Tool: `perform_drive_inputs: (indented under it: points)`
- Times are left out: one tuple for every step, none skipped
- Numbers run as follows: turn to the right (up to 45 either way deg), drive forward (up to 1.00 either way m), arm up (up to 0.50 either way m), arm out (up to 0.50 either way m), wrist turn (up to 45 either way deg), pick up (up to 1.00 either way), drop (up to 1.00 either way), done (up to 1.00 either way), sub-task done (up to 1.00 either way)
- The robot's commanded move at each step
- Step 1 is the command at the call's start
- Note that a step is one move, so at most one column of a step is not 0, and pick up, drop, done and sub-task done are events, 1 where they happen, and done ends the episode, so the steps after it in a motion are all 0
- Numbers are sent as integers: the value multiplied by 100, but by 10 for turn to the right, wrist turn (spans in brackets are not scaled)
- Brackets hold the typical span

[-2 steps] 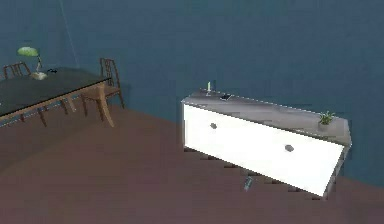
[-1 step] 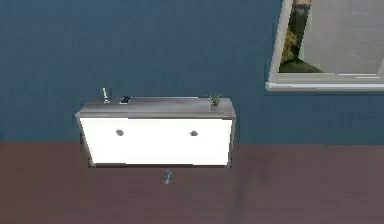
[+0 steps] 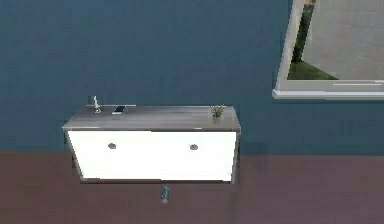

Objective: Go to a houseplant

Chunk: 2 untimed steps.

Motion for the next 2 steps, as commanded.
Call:
perform_drive_inputs:
  points:
    - [60, 0, 0, 0, 0, 0, 0, 0, 0]
    - [0, 55, 0, 0, 0, 0, 0, 0, 0]
